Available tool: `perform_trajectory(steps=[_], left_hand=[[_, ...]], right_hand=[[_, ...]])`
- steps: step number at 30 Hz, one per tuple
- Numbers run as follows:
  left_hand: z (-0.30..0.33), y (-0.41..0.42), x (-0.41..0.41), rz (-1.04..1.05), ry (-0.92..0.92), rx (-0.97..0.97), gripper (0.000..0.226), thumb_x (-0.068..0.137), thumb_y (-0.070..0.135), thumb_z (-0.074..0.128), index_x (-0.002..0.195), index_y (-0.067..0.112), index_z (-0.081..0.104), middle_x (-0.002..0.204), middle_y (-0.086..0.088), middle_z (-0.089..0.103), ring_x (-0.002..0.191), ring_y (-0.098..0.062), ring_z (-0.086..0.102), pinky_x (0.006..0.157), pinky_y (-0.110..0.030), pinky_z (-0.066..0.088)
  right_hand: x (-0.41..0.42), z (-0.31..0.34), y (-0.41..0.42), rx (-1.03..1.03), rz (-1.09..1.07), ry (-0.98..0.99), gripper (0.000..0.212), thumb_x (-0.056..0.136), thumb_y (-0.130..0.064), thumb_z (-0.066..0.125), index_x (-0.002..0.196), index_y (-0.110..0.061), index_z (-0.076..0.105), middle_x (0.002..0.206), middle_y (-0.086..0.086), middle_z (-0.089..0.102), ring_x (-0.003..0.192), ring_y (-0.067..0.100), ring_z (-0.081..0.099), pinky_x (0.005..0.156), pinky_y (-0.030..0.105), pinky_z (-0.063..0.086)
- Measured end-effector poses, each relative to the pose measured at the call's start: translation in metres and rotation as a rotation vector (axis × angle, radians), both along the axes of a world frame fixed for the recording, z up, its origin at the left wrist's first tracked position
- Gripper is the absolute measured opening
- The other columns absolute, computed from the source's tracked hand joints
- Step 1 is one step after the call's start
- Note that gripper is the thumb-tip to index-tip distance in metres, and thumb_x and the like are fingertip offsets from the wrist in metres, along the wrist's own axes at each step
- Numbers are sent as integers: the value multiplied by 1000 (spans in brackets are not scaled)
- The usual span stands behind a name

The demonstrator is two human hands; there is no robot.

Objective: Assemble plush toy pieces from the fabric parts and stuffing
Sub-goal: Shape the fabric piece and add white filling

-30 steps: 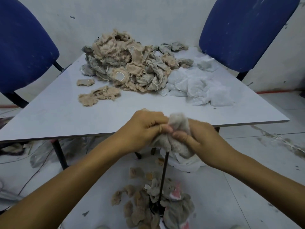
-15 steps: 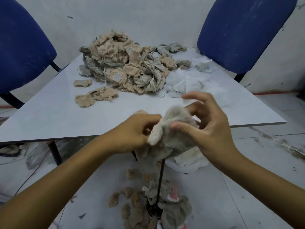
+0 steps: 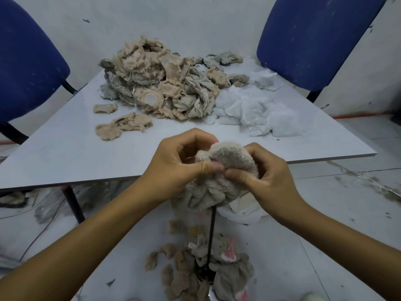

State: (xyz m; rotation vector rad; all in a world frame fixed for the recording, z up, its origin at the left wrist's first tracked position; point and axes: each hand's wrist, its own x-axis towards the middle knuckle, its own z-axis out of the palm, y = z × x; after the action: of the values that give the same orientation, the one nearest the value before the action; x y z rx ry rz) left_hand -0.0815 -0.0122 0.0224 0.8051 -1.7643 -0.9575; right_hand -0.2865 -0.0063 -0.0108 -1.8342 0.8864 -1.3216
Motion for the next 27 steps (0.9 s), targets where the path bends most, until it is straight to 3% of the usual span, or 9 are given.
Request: perform_trajectory(steps=[3, 7, 11, 14, 17, 20, 22, 24, 27], left_hand=[[6, -5, 6, -91, -130, 81, 26, 72, 10, 83, 94, 10, 68, 85, 1, 68, 77, -13, 65, 67, -31, 55], [3, -12, 15, -169, -529, 87, 35, 80, 8, 80, 112, 10, 64, 105, -1, 66, 100, -18, 64, 86, -45, 52], [10, -5, 8, -134, -249, 59, 24, 80, 19, 76, 102, 25, 67, 95, 11, 69, 89, -8, 66, 73, -24, 53], [14, -9, 17, -92, -175, 70, 15, 73, 11, 79, 83, 12, 67, 77, 1, 65, 76, -13, 62, 63, -31, 52], [6, -13, 25, -108, -477, 2, 24, 72, 21, 82, 83, 5, 66, 81, -9, 65, 77, -22, 62, 69, -44, 51], [-5, -12, 24, -123, -734, 10, 30, 72, 29, 85, 96, 22, 69, 91, 6, 70, 85, -10, 64, 76, -38, 50], [-3, -10, 23, -147, -702, 92, 41, 71, 38, 85, 106, 31, 64, 102, 13, 67, 96, -5, 63, 84, -36, 50], [3, -8, 20, -154, -545, 158, 50, 71, 47, 82, 113, 30, 61, 107, 7, 65, 103, -16, 63, 89, -45, 51], [15, -3, 13, -171, -310, 169, 41, 77, 37, 77, 112, 19, 65, 105, -3, 68, 99, -23, 67, 84, -36, 55]], right_hand=[[-2, 3, -6, 15, 48, 138, 38, 76, -42, 81, 108, -34, 61, 99, -13, 66, 88, 6, 65, 74, 25, 57], [-13, -3, -8, 276, 201, 345, 57, 75, -38, 83, 124, -36, 54, 114, -16, 66, 103, 6, 67, 85, 42, 58], [-9, 12, -8, 162, 88, 56, 50, 69, -28, 86, 112, -27, 61, 96, 8, 70, 85, 24, 71, 68, 44, 62], [-1, 24, -8, 35, 8, -10, 47, 68, -27, 88, 107, -26, 63, 88, 7, 69, 80, 21, 68, 69, 36, 60], [4, 20, -2, 20, 33, 137, 43, 69, -40, 86, 104, -25, 66, 95, -7, 69, 87, 15, 68, 76, 36, 59], [4, 8, -1, 192, 27, 272, 52, 58, -57, 79, 99, -27, 69, 98, -4, 74, 92, 17, 71, 83, 48, 58], [3, 3, -2, 251, 30, 331, 57, 55, -56, 80, 100, -21, 73, 96, -3, 76, 91, 14, 72, 84, 47, 58], [2, 1, -3, 248, 21, 320, 56, 56, -50, 81, 101, -16, 74, 93, -3, 76, 88, 11, 71, 81, 44, 59], [5, 2, 1, 177, -26, 214, 42, 56, -51, 80, 91, -28, 73, 84, -7, 76, 79, 8, 72, 71, 35, 59]])
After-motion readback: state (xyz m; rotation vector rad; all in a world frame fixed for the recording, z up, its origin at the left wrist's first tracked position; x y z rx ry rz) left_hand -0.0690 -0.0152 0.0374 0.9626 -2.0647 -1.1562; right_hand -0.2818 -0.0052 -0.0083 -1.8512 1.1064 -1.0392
